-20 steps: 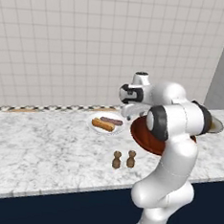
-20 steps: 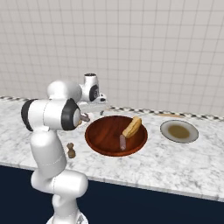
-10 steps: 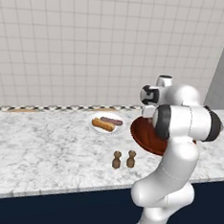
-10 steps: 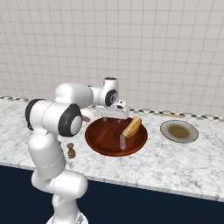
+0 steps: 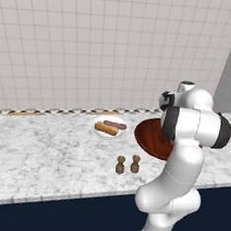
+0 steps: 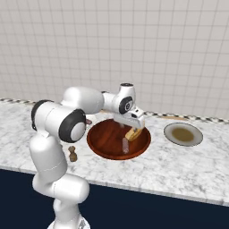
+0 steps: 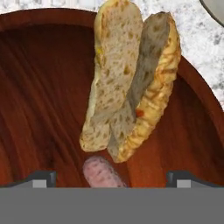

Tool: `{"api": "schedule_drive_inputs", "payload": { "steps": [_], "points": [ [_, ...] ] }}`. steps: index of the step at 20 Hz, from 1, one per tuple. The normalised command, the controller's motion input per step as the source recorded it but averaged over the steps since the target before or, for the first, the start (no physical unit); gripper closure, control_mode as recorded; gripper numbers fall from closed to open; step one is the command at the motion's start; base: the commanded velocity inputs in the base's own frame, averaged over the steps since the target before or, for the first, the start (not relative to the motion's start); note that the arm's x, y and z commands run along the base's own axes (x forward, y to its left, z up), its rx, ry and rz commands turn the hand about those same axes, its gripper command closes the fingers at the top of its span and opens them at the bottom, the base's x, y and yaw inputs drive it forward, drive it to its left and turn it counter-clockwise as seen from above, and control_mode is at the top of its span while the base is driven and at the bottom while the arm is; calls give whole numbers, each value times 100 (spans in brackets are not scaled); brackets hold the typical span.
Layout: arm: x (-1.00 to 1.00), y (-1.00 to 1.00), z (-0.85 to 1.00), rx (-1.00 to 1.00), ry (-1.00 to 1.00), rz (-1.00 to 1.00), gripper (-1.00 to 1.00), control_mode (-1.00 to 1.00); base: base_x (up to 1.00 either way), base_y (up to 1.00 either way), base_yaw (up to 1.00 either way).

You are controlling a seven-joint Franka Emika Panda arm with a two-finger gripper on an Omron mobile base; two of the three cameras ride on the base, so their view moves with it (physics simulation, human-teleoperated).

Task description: Place one bun and one sausage from the bowl on each plate.

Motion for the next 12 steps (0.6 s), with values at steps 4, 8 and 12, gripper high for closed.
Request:
{"api": "schedule_drive_inputs", "payload": {
  "steps": [4, 8, 12],
  "points": [
    [8, -14, -25, -8, -1, -18, -100, -100, 0, 0, 0],
    [0, -31, -18, -1, -1, -14, -100, -100, 0, 0, 0],
    [3, -8, -29, 0, -5, -4, -100, -100, 0, 0, 0]
  ]
}}
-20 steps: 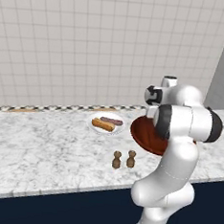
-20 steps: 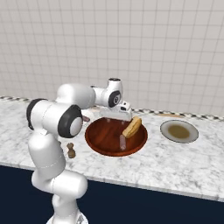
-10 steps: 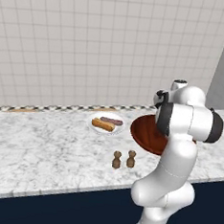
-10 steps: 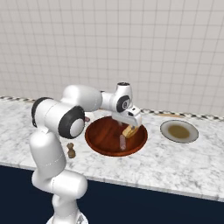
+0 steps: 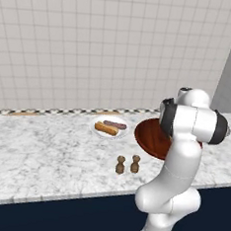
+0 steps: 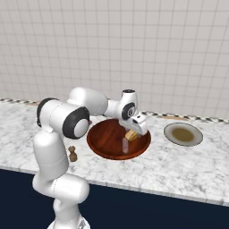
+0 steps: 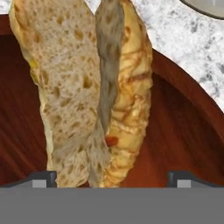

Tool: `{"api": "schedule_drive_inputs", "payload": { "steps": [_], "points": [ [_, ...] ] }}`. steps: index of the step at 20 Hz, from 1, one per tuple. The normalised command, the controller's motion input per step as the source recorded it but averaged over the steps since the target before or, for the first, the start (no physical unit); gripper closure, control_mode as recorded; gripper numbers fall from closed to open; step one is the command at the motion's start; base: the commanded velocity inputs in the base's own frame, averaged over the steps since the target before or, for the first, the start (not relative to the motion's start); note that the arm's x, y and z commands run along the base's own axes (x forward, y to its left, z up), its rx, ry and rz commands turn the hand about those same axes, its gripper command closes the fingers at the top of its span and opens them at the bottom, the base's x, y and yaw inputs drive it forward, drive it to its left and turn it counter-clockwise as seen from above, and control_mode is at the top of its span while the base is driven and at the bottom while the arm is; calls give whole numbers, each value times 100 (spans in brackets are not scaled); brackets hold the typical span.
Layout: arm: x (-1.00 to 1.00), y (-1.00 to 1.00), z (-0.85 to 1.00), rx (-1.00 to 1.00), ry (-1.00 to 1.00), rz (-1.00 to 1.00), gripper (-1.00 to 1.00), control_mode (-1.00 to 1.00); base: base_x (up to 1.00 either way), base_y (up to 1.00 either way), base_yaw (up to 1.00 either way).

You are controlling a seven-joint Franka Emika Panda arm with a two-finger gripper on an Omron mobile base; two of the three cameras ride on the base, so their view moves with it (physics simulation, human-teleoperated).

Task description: Place one bun and one sausage from the bowl on each plate.

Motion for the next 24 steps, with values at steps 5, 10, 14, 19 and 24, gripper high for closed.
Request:
{"api": "schedule_drive_inputs", "payload": {
  "steps": [5, 10, 14, 19, 24],
  "points": [
    [0, 0, -7, 0, 0, 0, -100, -100, 0, 0, 0],
    [4, 0, -12, 1, 0, 0, -100, -100, 0, 0, 0],
    [4, 0, -22, 5, -4, 0, -100, -100, 0, 0, 0],
    [0, 0, -14, 2, -2, 0, 100, -100, 0, 0, 0],
    [0, 0, -16, 0, 0, 0, 100, -100, 0, 0, 0]
  ]
}}
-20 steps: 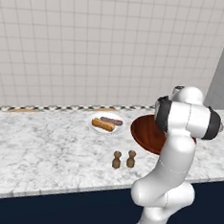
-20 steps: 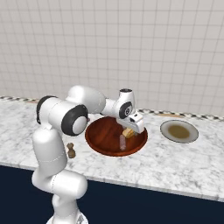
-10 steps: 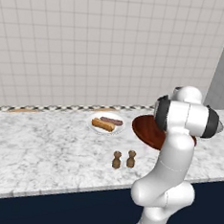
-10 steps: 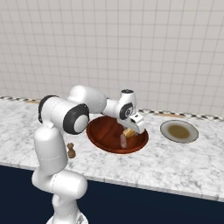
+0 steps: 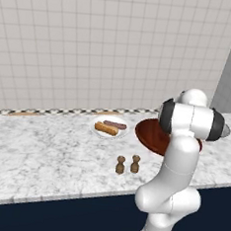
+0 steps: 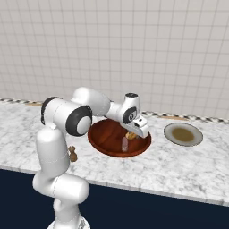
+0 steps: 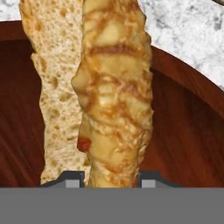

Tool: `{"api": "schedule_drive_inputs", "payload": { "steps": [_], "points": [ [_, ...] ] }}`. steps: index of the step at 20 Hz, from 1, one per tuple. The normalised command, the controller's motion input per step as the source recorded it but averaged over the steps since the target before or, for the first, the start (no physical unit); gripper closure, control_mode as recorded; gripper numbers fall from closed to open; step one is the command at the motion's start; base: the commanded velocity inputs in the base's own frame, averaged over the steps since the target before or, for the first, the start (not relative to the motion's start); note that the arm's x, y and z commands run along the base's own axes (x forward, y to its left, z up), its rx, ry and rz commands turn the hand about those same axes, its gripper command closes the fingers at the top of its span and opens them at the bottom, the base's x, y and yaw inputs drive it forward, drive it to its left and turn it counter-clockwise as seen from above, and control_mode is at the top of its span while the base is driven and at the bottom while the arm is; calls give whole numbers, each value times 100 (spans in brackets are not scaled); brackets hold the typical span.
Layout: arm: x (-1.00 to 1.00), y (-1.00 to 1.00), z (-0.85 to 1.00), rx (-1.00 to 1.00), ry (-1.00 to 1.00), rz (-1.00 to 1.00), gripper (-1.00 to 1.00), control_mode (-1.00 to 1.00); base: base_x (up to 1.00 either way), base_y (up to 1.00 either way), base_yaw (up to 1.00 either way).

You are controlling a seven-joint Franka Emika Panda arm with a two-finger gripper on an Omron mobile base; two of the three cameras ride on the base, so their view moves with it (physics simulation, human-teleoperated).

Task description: Place one bun and one sausage from the bowl on each plate.

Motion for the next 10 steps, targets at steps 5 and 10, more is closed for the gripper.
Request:
{"api": "schedule_drive_inputs", "payload": {
  "steps": [5, 10],
  "points": [
    [-30, -14, 47, 0, -10, 0, 100, -100, 0, 0, 0],
    [-1, -44, 65, 0, -5, -14, 100, -100, 0, 0, 0]
  ]
}}
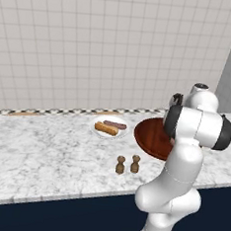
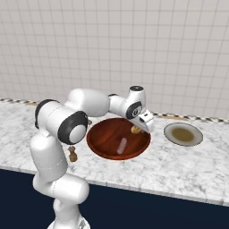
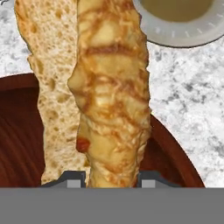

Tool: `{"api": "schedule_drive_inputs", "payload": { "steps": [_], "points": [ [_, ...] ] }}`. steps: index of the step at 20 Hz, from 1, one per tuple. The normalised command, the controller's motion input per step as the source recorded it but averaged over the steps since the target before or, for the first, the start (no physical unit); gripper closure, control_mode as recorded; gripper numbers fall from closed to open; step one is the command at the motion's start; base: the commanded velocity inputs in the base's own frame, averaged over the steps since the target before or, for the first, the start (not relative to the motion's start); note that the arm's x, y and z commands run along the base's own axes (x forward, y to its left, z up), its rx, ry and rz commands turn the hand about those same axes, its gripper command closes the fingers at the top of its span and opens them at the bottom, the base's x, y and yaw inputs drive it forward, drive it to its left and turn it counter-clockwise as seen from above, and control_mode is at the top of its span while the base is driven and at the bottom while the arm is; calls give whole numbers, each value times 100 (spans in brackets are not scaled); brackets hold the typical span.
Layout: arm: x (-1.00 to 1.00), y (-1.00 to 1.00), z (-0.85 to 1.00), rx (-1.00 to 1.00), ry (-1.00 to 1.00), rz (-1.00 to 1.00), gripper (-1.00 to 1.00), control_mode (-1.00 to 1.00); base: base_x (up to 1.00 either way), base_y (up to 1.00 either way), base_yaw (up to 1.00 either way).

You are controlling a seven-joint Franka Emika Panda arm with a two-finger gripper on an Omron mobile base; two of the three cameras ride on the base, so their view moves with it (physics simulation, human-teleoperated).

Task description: Place one bun and one sausage from the bowl on each plate.

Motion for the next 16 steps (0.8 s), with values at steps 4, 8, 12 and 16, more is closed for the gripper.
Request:
{"api": "schedule_drive_inputs", "payload": {
  "steps": [4, 8, 12, 16],
  "points": [
    [0, -79, 36, 0, 0, -26, 100, -100, 0, 0, 0],
    [10, -81, 4, 0, 0, -22, 100, -100, 0, 0, 0],
    [24, -68, -14, -1, -2, -8, 100, -100, 0, 0, 0],
    [64, -58, -14, 0, 0, -4, 100, -100, 0, 0, 0]
  ]
}}
